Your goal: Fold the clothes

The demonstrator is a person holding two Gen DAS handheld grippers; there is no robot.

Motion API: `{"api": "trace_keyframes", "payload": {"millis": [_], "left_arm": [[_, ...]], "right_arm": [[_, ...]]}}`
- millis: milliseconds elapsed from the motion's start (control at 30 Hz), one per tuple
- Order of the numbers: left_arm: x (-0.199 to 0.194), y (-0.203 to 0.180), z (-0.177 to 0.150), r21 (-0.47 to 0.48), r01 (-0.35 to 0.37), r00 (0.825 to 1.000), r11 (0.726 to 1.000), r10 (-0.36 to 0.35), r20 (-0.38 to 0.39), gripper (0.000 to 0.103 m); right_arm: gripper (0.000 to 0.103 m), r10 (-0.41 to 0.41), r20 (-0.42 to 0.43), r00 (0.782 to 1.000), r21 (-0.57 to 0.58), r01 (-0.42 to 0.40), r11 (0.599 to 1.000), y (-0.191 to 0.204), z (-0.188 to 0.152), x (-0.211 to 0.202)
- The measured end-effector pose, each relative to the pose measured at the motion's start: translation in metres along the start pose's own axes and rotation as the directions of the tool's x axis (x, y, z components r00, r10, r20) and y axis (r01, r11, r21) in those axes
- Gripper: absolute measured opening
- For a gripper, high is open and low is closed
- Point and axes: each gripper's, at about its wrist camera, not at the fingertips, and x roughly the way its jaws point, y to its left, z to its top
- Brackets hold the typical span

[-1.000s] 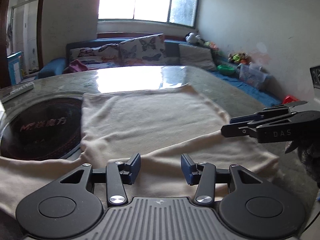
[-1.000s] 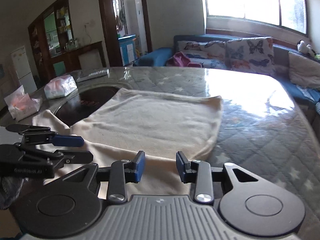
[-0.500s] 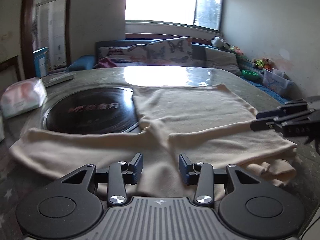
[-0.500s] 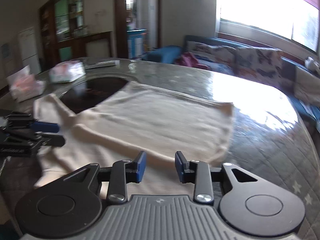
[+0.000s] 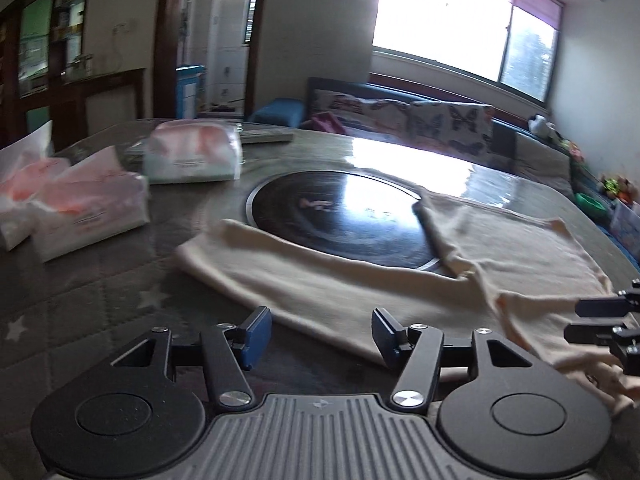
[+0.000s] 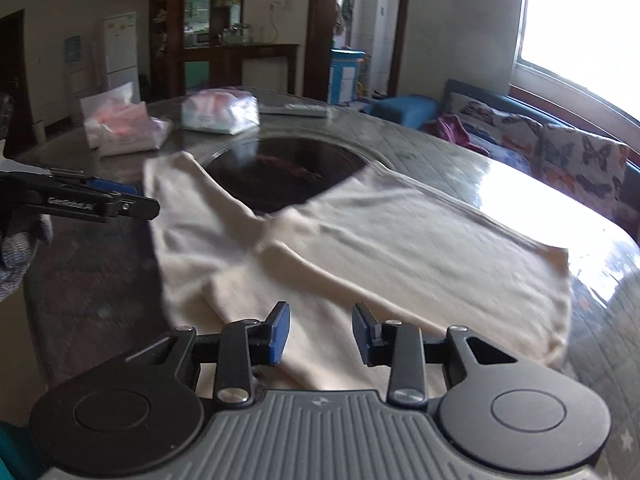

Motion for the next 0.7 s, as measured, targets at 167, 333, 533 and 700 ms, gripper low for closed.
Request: {"api": "trace_keyframes", "payload": {"millis": [167,333,533,700], "left_arm": [[0.005,0.022,0.006,-0.075,-0.091,0.996,0.993,0.092,0.004,0.066],[0.017,0.039,0.016,-0.130,-0.157,0.987,0.979,0.158,-0.001,0.067],[0.033,0.047,0.023,-0.175,-0.190,0.982,0.966,0.191,-0.011,0.065],[0.045,0.050,0.028,-0.202,-0.209,0.978,0.957,0.210,-0.017,0.040]], "right_arm": [[0.034,0.054,-0.043,0.998,-0.047,-0.057,0.997,0.019,0.002,0.020],[0.034,0.036,-0.022,0.999,-0.054,-0.037,0.998,0.021,0.003,0.008],[0.039,0.009,0.013,1.000,-0.017,-0.009,1.000,0.009,0.000,-0.014],[0.039,-0.023,0.024,0.999,0.042,0.022,0.999,-0.006,-0.012,-0.028]]}}
